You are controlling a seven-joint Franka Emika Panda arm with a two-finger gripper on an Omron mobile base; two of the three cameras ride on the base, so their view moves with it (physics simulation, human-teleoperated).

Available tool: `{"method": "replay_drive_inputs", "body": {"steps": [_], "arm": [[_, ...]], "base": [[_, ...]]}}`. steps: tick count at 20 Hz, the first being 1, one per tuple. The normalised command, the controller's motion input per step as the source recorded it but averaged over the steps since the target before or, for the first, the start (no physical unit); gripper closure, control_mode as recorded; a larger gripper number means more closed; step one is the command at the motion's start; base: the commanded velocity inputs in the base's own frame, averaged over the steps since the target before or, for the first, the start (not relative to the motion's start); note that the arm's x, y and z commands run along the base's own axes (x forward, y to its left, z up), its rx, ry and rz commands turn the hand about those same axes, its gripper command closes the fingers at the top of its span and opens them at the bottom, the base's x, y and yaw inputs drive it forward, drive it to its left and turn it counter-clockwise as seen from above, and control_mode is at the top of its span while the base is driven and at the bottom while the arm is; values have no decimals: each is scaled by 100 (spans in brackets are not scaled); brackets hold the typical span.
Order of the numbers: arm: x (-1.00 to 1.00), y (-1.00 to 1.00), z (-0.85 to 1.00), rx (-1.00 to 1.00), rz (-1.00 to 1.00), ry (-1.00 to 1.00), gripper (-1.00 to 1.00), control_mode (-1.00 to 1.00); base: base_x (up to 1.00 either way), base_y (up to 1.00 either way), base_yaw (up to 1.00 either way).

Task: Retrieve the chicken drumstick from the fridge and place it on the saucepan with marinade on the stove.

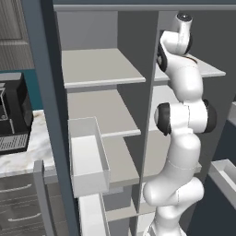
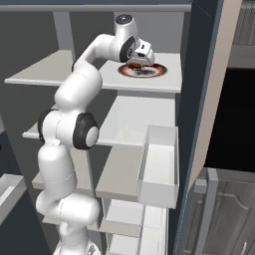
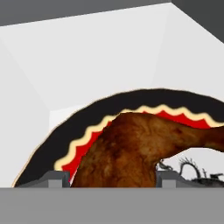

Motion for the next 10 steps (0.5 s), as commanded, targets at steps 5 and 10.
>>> {"method": "replay_drive_inputs", "body": {"steps": [5,10], "arm": [[-1,0,-5,7,9,-24,100,-100],[-16,0,2,1,3,-26,100,-100]], "base": [[0,0,0],[0,0,0]]}}
